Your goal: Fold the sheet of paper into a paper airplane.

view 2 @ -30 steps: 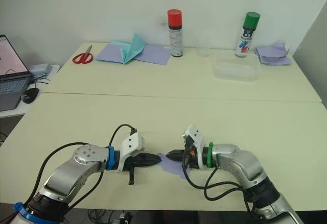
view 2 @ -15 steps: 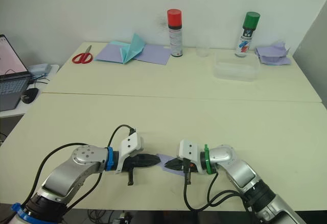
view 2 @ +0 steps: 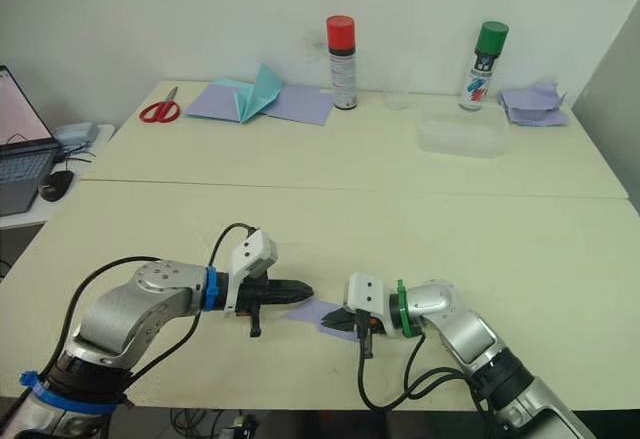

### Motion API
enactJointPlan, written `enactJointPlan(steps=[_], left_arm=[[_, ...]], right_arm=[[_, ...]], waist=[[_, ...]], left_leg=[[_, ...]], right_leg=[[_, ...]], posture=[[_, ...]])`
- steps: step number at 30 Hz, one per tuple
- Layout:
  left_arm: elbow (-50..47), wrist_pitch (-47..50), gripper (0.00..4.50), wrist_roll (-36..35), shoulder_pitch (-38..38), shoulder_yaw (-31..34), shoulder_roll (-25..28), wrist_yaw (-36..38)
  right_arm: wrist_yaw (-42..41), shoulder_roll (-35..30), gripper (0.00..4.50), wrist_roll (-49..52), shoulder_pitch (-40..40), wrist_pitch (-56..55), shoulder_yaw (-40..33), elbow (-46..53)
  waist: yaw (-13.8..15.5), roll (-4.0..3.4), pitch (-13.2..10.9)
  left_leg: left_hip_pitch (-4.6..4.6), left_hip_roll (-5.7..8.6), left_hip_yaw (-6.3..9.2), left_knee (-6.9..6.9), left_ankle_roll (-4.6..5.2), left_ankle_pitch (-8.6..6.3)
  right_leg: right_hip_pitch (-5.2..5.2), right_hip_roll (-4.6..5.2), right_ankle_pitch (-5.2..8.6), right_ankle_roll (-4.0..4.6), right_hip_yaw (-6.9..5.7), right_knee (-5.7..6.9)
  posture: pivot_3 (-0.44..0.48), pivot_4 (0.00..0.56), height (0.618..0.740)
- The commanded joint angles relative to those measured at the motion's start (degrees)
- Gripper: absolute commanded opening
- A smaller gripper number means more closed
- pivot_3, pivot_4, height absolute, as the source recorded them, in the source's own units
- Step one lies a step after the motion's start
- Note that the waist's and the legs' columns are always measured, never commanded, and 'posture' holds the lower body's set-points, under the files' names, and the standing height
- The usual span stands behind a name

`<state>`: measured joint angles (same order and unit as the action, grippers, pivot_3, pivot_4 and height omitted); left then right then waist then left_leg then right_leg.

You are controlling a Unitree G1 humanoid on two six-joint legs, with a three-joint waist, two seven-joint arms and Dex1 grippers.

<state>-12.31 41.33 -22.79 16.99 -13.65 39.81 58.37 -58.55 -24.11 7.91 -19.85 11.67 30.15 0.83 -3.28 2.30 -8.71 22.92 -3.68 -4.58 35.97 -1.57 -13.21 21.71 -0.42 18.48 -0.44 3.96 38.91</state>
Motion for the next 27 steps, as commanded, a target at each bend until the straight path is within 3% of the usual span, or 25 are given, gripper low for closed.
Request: enactJointPlan(steps=[1,8,12,17,19,22,25,27], left_arm=[[1.9,-3.1,0.0,3.5,1.1,-3.3,-0.3,0.4],[6.6,-7.1,0.0,9.2,1.2,-8.3,-0.6,0.9],[6.8,-8.0,0.0,9.8,0.5,-9.0,-0.1,1.8],[7.3,-9.0,0.0,10.4,0.3,-9.1,-0.2,2.3],[7.5,-9.1,0.0,10.5,0.4,-9.1,-0.5,2.3],[7.3,-9.1,0.0,10.5,0.3,-9.2,-0.7,2.2],[6.7,-8.9,0.0,10.6,0.0,-9.5,-0.8,2.0],[6.7,-9.0,0.0,10.9,-0.1,-9.7,-0.9,1.9]], right_arm=[[0.2,-0.6,0.01,-1.6,0.7,1.6,-0.2,-0.9],[-0.7,-1.3,0.01,-0.7,1.2,2.5,-1.1,1.3],[-5.4,-4.9,0.93,4.4,1.7,8.0,-3.1,8.7],[-10.7,-12.0,2.74,10.6,2.1,16.2,-5.2,17.9],[-11.8,-14.2,2.74,12.5,1.8,18.5,-6.6,19.3],[-7.9,-11.5,2.74,14.7,-0.2,21.0,-10.2,17.0],[-2.5,-5.9,2.21,15.0,-2.1,22.3,-12.6,12.6],[-0.1,-3.2,1.53,13.2,-2.4,21.5,-12.0,10.5]], waist=[[0.1,0.01,0.0],[0.4,0.01,0.0],[0.8,0.01,0.0],[0.9,0.0,0.0],[0.9,0.0,0.0],[0.8,0.01,0.0],[0.8,0.01,0.0],[0.9,0.02,0.0]], left_leg=[[0.01,0.0,0.0,0.0,0.0,0.0],[-0.02,0.06,-0.02,0.05,0.0,0.0],[-0.01,0.08,-0.01,0.06,0.01,0.0],[0.0,0.05,0.01,0.02,0.01,-0.01],[0.0,0.04,0.02,0.02,0.01,-0.01],[-0.01,0.04,0.01,0.03,0.01,-0.01],[-0.02,0.02,0.01,0.04,0.01,-0.01],[-0.01,0.05,0.0,0.05,0.01,-0.01]], right_leg=[[0.02,0.0,0.0,0.0,0.0,0.01],[-0.05,0.03,0.0,0.0,0.04,0.02],[-0.06,0.05,0.0,0.0,0.03,0.01],[-0.05,0.03,0.0,0.0,0.0,0.01],[-0.04,0.02,0.0,0.0,-0.01,0.01],[-0.06,0.02,0.0,0.0,0.0,0.0],[-0.06,0.01,0.0,0.0,0.01,0.01],[-0.05,0.02,0.0,0.0,0.02,0.02]], posture=[[0.0,0.15,0.74],[0.0,0.15,0.74],[0.0,0.15,0.74],[0.0,0.15,0.74],[0.0,0.15,0.74],[0.0,0.15,0.74],[0.0,0.15,0.74],[0.0,0.15,0.74]])
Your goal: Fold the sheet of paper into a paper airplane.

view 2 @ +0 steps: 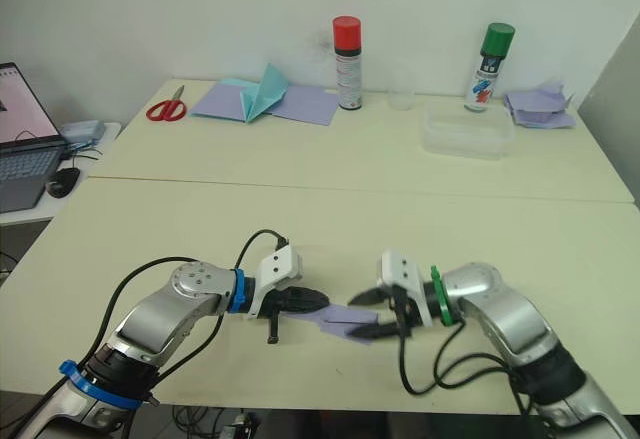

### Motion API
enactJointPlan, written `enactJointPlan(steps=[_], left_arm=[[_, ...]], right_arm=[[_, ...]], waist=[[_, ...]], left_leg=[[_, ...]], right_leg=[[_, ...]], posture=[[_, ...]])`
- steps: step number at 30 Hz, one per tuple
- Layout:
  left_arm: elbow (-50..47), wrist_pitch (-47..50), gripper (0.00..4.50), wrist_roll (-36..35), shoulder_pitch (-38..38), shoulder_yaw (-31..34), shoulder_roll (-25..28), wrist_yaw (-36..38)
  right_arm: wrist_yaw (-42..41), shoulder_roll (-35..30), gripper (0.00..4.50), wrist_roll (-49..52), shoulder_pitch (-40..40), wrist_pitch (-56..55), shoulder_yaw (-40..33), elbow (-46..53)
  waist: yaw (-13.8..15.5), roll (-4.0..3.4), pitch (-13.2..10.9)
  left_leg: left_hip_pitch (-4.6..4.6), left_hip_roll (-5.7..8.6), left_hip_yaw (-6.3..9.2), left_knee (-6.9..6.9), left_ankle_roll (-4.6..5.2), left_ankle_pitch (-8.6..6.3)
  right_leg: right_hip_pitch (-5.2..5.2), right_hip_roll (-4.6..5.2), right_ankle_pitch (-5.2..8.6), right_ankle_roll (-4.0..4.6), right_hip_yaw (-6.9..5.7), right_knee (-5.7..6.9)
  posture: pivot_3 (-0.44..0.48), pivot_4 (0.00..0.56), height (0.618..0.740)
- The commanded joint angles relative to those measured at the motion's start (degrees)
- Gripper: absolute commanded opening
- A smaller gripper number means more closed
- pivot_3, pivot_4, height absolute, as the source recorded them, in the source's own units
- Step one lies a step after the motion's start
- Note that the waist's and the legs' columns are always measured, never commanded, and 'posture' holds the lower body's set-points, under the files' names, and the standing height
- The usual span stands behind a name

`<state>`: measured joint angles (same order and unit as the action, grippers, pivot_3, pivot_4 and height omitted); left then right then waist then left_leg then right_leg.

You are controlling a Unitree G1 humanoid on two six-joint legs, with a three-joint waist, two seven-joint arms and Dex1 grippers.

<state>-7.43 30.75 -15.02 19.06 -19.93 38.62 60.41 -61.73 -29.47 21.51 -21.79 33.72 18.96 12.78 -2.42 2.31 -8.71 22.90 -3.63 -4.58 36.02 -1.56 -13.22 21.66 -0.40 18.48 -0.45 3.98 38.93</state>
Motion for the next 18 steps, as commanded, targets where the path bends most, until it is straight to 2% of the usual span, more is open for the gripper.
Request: enactJointPlan(steps=[1,4,10,15,18], left_arm=[[1.9,1.6,0.0,3.2,-2.2,-3.5,0.4,-0.1],[2.0,1.6,0.0,3.3,-2.2,-3.7,0.4,-0.1],[1.8,1.9,0.0,3.7,-2.1,-3.8,0.8,-0.1],[1.9,2.0,0.0,3.8,-2.1,-3.8,0.9,0.2],[2.3,1.9,0.0,4.0,-1.8,-4.1,0.5,0.1]], right_arm=[[4.2,3.4,1.17,-1.1,-0.4,-0.5,-0.1,-2.3],[6.6,5.7,0.05,-3.0,0.1,-0.6,1.6,-4.3],[6.4,3.7,0.05,-8.7,3.3,-4.8,5.9,-6.7],[7.1,1.2,0.05,-10.1,4.9,-4.8,5.5,-6.1],[7.2,-3.1,0.05,-11.1,7.0,-3.6,4.2,-5.0]], waist=[[0.2,0.03,0.0],[0.4,0.02,0.0],[0.5,-0.01,0.0],[0.5,-0.01,0.1],[0.6,-0.03,0.1]], left_leg=[[0.01,0.01,0.0,0.0,0.0,0.0],[0.05,0.03,-0.02,-0.01,-0.01,-0.02],[0.04,0.03,-0.04,-0.01,-0.02,-0.02],[0.0,0.02,-0.04,-0.01,-0.02,-0.02],[-0.01,0.03,-0.03,-0.01,-0.02,-0.02]], right_leg=[[0.0,0.0,0.0,0.0,0.0,0.0],[0.02,0.01,0.0,0.0,0.02,-0.03],[0.04,0.01,0.0,0.0,0.03,-0.02],[-0.01,0.0,0.0,0.0,0.02,-0.01],[-0.02,0.0,0.0,0.0,0.02,-0.01]], posture=[[0.0,0.15,0.74],[0.0,0.15,0.74],[0.0,0.15,0.74],[0.0,0.15,0.74],[0.0,0.15,0.74]])
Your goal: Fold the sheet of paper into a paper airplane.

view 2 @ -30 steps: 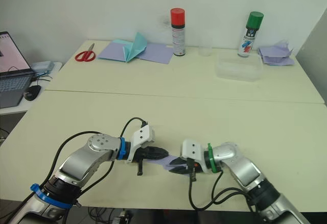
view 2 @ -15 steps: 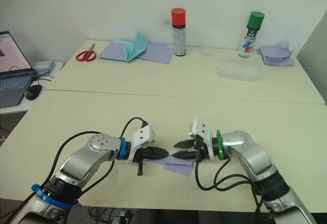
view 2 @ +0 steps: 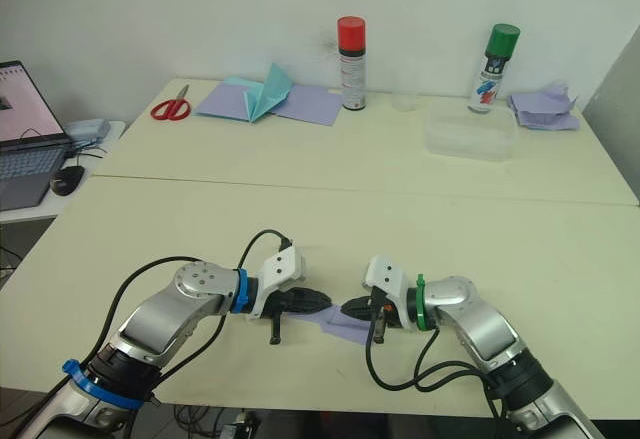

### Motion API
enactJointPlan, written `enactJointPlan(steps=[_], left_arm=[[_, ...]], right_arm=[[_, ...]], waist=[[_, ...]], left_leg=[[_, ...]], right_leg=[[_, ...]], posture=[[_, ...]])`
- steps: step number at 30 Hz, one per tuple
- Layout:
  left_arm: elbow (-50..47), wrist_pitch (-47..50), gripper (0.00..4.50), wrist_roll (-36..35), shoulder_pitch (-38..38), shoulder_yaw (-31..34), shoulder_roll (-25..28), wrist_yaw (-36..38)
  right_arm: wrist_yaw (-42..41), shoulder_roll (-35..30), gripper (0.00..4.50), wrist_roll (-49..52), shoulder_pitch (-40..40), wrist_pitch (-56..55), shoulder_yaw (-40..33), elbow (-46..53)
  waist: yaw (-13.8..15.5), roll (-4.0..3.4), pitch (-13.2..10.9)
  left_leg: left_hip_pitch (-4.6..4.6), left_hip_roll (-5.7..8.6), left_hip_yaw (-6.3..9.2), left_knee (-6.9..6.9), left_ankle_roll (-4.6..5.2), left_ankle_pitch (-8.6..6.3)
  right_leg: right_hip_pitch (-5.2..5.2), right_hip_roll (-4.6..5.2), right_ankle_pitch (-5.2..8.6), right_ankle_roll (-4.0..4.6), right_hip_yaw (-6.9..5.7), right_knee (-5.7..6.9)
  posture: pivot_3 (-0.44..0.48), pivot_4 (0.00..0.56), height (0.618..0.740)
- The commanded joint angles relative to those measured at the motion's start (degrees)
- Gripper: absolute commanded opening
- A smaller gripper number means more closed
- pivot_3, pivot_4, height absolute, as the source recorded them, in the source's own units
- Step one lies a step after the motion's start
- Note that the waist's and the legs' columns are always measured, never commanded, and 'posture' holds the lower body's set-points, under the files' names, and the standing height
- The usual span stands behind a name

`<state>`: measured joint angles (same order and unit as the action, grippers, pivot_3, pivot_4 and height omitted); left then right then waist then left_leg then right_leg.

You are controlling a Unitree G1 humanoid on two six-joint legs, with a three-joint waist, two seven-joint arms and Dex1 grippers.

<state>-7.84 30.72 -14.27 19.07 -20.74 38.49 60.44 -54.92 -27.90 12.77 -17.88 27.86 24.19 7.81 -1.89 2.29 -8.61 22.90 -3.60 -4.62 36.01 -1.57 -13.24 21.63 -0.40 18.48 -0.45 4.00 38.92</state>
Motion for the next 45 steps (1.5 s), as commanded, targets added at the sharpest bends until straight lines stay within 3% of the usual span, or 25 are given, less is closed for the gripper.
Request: enactJointPlan(steps=[1,8,14,18,28,34,38,45], left_arm=[[2.8,1.9,0.0,3.2,-1.7,-3.4,0.5,0.0],[3.7,1.4,0.0,3.4,-1.3,-3.6,0.0,0.1],[3.4,1.2,0.0,3.4,-1.6,-3.3,0.7,0.7],[3.0,1.2,0.0,3.4,-1.7,-3.2,1.2,1.0],[1.1,0.3,0.0,2.8,-1.4,-2.3,1.3,1.6],[-1.7,-0.5,0.0,-0.4,1.2,2.1,-2.3,-0.4],[-2.7,-0.8,0.0,0.1,1.0,0.7,-4.3,-0.5],[-0.4,-2.2,0.0,4.3,-2.1,-0.7,-1.1,-0.6]], right_arm=[[0.1,-6.0,0.05,-2.3,3.9,2.6,-1.5,0.6],[-2.3,-12.5,0.05,3.0,10.7,2.4,-7.6,7.6],[-0.5,-4.4,0.05,12.2,7.8,1.7,-13.2,11.5],[0.4,-1.3,0.05,7.6,5.5,-0.8,-9.1,8.5],[-1.4,-2.8,0.05,-0.9,5.9,-3.3,0.7,3.3],[-2.9,-2.3,0.05,-2.7,4.3,-5.3,1.9,-1.1],[-2.4,-1.8,0.05,-4.0,3.4,-7.1,1.9,-4.0],[-2.7,-2.2,0.05,-4.0,3.5,-7.2,1.4,-4.0]], waist=[[0.1,-0.01,0.1],[0.2,0.13,0.3],[0.0,0.07,0.3],[0.0,0.08,0.3],[0.0,0.06,0.3],[0.0,0.09,0.3],[-0.1,0.13,0.2],[-0.2,0.13,0.2]], left_leg=[[0.01,0.02,0.0,0.0,0.0,0.0],[-0.12,0.02,0.08,0.01,0.01,-0.02],[-0.13,0.0,0.07,0.03,0.01,-0.01],[-0.12,-0.02,0.07,0.04,0.0,-0.01],[-0.08,-0.03,0.05,0.02,0.0,-0.02],[-0.09,-0.05,0.06,0.03,0.0,-0.01],[-0.09,-0.06,0.05,0.05,0.0,-0.01],[-0.17,-0.15,0.07,0.06,-0.01,0.0]], right_leg=[[-0.01,0.0,0.0,0.0,0.0,-0.01],[-0.24,0.01,0.01,-0.02,-0.05,-0.09],[-0.22,0.0,0.01,-0.02,-0.03,-0.06],[-0.2,-0.03,0.01,-0.02,-0.03,-0.03],[-0.12,-0.03,0.02,-0.01,-0.02,-0.03],[-0.12,-0.08,0.01,-0.01,-0.03,-0.01],[-0.12,-0.09,0.01,-0.01,-0.01,0.02],[-0.15,-0.19,0.01,0.0,0.01,0.06]], posture=[[0.0,0.15,0.74],[0.0,0.15,0.74],[0.0,0.15,0.74],[0.0,0.15,0.74],[0.0,0.15,0.74],[0.0,0.15,0.74],[0.0,0.15,0.74],[0.0,0.15,0.74]])
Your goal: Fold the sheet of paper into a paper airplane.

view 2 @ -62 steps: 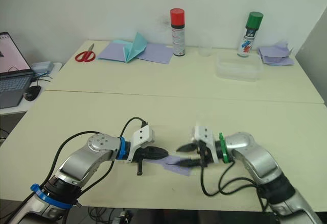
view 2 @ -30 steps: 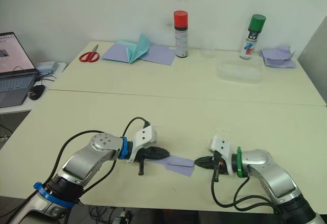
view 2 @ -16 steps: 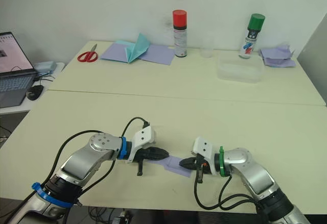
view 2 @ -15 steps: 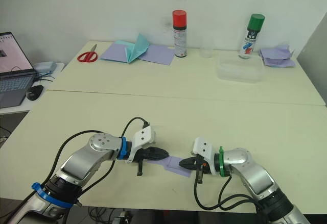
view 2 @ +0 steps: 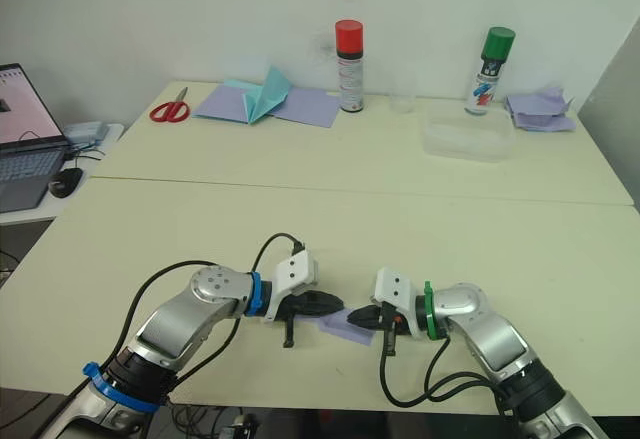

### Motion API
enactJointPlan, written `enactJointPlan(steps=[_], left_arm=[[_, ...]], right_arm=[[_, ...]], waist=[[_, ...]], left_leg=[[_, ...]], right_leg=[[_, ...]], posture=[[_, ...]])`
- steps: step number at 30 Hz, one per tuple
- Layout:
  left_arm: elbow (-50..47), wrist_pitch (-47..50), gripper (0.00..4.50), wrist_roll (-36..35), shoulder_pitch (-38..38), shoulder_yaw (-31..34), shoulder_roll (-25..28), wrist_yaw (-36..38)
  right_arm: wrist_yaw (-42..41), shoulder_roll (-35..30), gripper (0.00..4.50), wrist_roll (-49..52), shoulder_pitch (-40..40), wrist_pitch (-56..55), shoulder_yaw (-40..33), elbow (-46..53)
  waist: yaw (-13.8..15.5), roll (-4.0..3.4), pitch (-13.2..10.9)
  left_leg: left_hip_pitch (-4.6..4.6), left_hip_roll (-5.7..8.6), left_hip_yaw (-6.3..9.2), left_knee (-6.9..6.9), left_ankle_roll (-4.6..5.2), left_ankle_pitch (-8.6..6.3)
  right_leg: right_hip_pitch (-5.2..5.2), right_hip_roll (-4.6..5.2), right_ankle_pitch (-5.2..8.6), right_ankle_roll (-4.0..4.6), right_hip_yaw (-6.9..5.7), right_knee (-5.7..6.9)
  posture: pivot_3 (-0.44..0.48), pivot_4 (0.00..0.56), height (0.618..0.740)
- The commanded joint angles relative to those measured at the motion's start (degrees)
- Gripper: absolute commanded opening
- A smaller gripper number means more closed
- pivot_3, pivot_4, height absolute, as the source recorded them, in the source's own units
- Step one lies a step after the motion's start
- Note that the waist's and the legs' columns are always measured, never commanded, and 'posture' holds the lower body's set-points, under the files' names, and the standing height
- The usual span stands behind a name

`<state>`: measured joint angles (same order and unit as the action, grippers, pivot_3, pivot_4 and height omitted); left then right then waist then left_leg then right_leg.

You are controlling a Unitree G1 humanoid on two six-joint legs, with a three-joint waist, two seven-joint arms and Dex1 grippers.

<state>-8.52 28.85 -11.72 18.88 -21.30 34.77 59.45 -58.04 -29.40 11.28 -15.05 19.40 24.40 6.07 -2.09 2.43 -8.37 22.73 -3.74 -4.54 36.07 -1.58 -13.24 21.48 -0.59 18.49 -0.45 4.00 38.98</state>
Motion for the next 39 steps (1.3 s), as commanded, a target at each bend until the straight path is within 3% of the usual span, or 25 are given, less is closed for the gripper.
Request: enactJointPlan(steps=[1,9,15,18,20,23,29,32,33,39], left_arm=[[0.6,-0.7,0.0,2.0,-2.7,0.5,3.5,0.2],[4.0,-3.0,0.0,1.7,-7.1,5.7,7.8,-0.3],[0.2,-7.3,0.0,-1.2,-7.8,11.3,6.7,-2.1],[-4.6,-9.3,0.0,-5.1,-8.2,15.5,8.1,0.6],[-6.5,-9.9,0.53,-6.5,-8.3,18.0,9.8,1.9],[-8.5,-11.7,1.3,-7.8,-9.3,20.3,13.1,5.3],[-14.4,-16.3,3.2,-10.6,-14.4,23.6,17.1,11.1],[-15.1,-23.8,4.18,-8.0,-17.8,24.4,15.2,9.4],[-15.3,-25.4,4.49,-7.6,-19.0,24.4,14.9,9.1],[-17.0,-29.3,4.49,-6.1,-23.9,23.8,13.9,7.4]], right_arm=[[0.4,-0.8,0.05,-2.5,0.7,1.3,1.1,-2.2],[0.7,-1.0,0.05,-2.4,1.0,1.4,0.6,-2.1],[-0.4,-0.3,0.05,1.7,0.7,0.9,-2.5,0.8],[-1.6,-0.2,0.05,7.7,1.3,2.7,-6.3,6.9],[-1.5,-0.5,0.0,10.2,1.3,4.3,-8.4,9.8],[-2.1,-1.9,0.63,12.7,1.0,6.4,-10.7,12.7],[-2.7,-4.5,2.77,11.0,2.6,3.3,-11.2,13.5],[-3.8,-5.4,3.89,6.2,3.8,-2.7,-7.8,12.0],[-3.6,-5.4,3.9,4.1,4.0,-5.2,-6.8,10.9],[-0.3,-3.3,3.9,-3.9,3.6,-15.3,-4.2,4.0]], waist=[[0.0,-0.01,0.0],[-0.1,-0.04,0.1],[0.1,-0.06,0.0],[0.3,-0.05,-0.2],[0.3,-0.02,-0.3],[0.3,-0.04,-0.3],[0.2,-0.06,-0.5],[0.2,-0.11,-0.6],[0.2,-0.11,-0.6],[0.2,-0.11,-0.6]], left_leg=[[-0.02,0.0,-0.01,0.0,0.0,0.0],[-0.12,0.0,-0.03,0.0,0.0,0.0],[-0.12,0.02,-0.05,0.0,0.0,0.0],[0.08,0.03,-0.04,0.04,0.0,0.0],[0.32,0.04,-0.06,0.04,0.0,0.0],[0.33,0.05,-0.05,0.01,-0.03,-0.02],[0.33,0.05,-0.11,-0.02,-0.08,-0.07],[0.33,0.06,-0.11,-0.02,-0.08,-0.07],[0.32,0.06,-0.12,-0.01,-0.08,-0.07],[0.28,0.05,-0.15,0.02,-0.07,-0.06]], right_leg=[[-0.01,0.0,0.0,0.0,0.01,0.0],[-0.11,0.06,0.0,0.0,0.01,0.0],[-0.1,0.11,0.0,0.0,0.0,0.0],[0.05,0.12,0.0,0.0,-0.02,0.0],[0.29,0.13,-0.01,0.01,-0.01,0.01],[0.31,0.14,-0.02,0.02,-0.02,0.0],[0.34,0.16,-0.01,0.03,-0.01,-0.05],[0.34,0.17,0.0,0.03,-0.01,-0.04],[0.33,0.18,0.0,0.03,-0.01,-0.04],[0.32,0.18,0.0,0.03,0.0,-0.01]], posture=[[0.0,0.15,0.74],[0.0,0.15,0.74],[0.0,0.15,0.74],[0.0,0.15,0.74],[0.0,0.15,0.74],[0.0,0.15,0.74],[0.0,0.15,0.74],[0.0,0.15,0.74],[0.0,0.15,0.74],[0.0,0.15,0.74]])
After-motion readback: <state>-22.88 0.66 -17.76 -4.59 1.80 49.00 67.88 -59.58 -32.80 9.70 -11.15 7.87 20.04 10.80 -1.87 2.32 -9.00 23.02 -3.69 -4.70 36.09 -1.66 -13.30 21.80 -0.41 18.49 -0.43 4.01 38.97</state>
